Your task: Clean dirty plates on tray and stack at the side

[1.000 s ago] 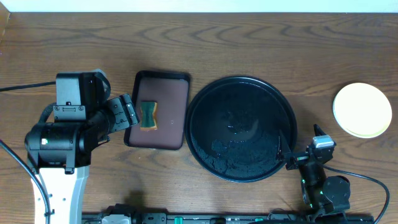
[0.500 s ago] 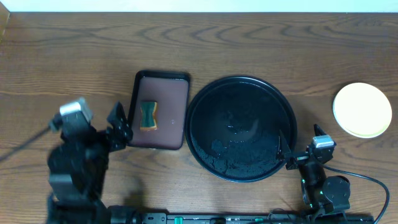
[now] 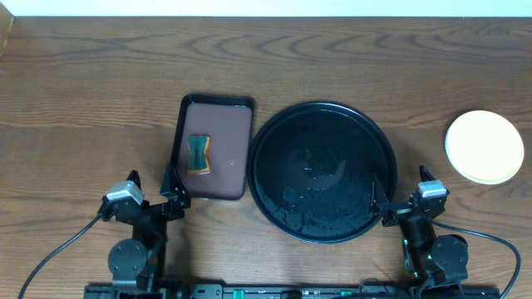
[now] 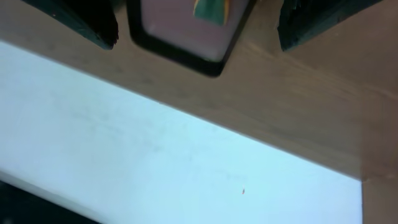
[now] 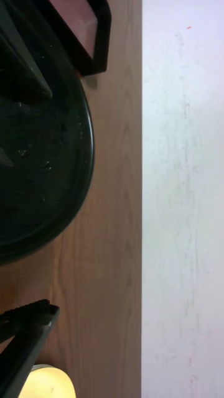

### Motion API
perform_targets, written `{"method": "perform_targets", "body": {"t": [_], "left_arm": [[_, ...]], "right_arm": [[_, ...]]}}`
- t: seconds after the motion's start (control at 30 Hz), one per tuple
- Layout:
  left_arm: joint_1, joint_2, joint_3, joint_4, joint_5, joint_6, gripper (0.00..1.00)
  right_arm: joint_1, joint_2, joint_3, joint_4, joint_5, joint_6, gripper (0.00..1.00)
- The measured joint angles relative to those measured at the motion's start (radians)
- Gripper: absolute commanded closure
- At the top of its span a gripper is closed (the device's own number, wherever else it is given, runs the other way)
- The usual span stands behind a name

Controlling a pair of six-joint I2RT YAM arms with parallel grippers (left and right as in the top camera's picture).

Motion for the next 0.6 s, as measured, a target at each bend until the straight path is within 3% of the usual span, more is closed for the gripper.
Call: {"method": "perform_targets", "body": {"t": [0.17,0.6], "left_arm": [[0.0,-0.005,-0.108,0.104,0.0,-0.004,0.16],[0.0,-0.004,-0.151,0.077,0.001,-0.005,0.17]], "right_arm": [[0.0,0.0,0.0,0.0,0.0,0.0,0.01],[0.0,0.0,-0.001,0.001,0.0,0.0,0.01]]}}
